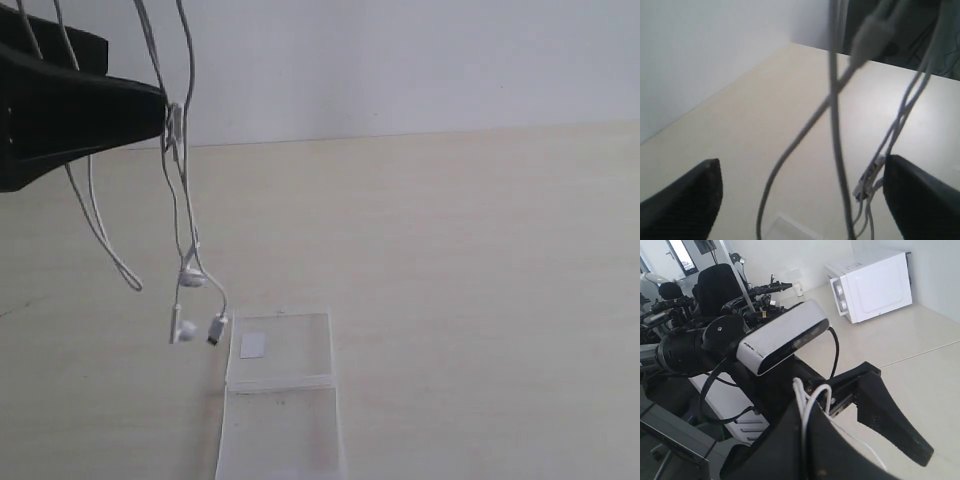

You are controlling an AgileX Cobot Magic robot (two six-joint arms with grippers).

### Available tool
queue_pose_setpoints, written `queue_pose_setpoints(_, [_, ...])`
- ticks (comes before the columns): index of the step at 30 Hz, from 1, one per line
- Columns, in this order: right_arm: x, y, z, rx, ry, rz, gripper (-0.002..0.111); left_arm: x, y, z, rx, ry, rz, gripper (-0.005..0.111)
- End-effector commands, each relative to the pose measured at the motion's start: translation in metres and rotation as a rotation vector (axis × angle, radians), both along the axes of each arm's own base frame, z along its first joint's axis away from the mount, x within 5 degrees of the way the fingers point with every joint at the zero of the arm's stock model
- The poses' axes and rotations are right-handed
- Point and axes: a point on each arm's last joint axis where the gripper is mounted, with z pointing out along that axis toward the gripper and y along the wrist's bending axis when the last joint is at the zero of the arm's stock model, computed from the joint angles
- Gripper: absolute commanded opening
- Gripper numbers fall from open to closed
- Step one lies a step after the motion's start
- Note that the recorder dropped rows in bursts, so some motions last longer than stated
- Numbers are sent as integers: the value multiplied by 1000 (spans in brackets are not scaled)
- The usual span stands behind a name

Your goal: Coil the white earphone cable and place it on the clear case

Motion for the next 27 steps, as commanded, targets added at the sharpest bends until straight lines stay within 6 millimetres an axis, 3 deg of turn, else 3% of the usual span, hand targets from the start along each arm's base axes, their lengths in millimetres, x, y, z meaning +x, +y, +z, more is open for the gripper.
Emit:
queue_pose_setpoints(1, [3,2,-1,5,-13,0,0,1,-3,-2,-24,22,-28,84])
queue_pose_setpoints(27, [14,3,11,149,1,-105,0,18,-10,-10,-130,70,-68,84])
